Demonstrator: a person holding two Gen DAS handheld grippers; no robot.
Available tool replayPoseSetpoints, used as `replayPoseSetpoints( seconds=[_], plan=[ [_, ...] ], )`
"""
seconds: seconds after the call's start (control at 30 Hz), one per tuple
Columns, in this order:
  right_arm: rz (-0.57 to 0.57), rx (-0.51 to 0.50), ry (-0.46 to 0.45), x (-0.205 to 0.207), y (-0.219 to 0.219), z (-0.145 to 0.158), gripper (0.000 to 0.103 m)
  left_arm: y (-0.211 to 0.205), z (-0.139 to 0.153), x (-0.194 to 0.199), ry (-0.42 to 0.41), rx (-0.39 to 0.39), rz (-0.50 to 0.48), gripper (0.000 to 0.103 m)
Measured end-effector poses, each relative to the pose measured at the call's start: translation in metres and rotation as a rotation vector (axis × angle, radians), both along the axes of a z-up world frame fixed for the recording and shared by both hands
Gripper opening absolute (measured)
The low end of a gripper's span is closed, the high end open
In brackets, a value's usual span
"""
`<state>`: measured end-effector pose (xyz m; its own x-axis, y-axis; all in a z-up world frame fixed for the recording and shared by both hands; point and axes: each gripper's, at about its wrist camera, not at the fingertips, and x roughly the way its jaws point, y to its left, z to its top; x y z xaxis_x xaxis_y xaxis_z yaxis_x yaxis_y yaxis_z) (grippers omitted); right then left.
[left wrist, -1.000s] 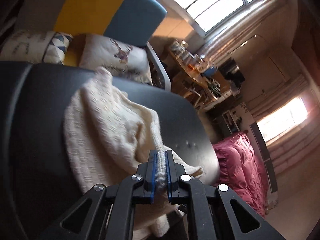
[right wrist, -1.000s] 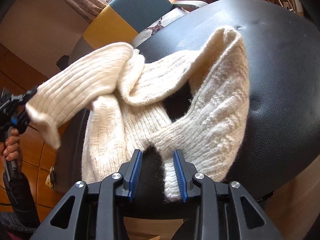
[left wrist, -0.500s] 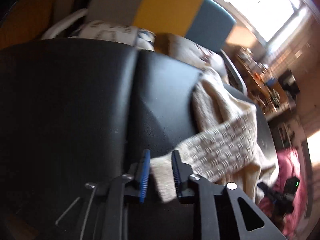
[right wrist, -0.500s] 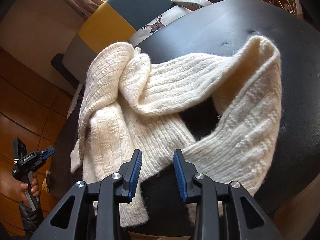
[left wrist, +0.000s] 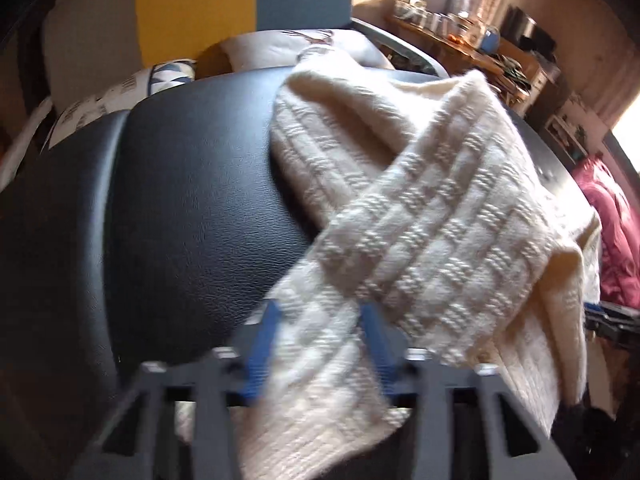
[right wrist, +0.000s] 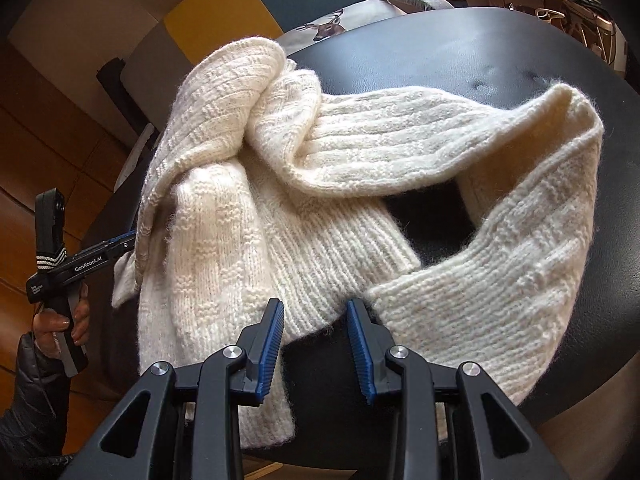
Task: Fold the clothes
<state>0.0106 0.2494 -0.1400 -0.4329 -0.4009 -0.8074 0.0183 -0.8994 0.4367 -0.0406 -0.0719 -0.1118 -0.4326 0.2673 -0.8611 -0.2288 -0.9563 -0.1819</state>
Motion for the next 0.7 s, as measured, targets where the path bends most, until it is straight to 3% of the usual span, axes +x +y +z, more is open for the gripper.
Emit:
replayPoseSetpoints(
  seconds=[0.1,0.2,0.43,0.57,0.7],
  plan=[
    [-0.005,-0.017,0.002,-0.001,0.002,-0.002,0.033,-0.015,0.0,0.0,-0.014,0.087,0.064,0.006],
    [-0.007,-0.02,0.009,0.0,0.002,-0.004,0.033,-0.022,0.0,0.005,-0.01,0.121,0.114,0.005],
    [-0.001,-0.014,0.025,0.006,0.001,-0.004,0.033,-0.059,0.035,0.03,0.101,0.219,0.266,0.005],
    [0.001,-0.006,0.029,0.009,0.0,-0.004,0.033,-0.091,0.041,0.046,0.127,0.169,0.377,0.005],
    [-0.003,0.016,0.063,0.013,-0.005,0.009,0.033,-0.119,0.021,0.058,0.06,0.069,0.469,0.005]
  ],
)
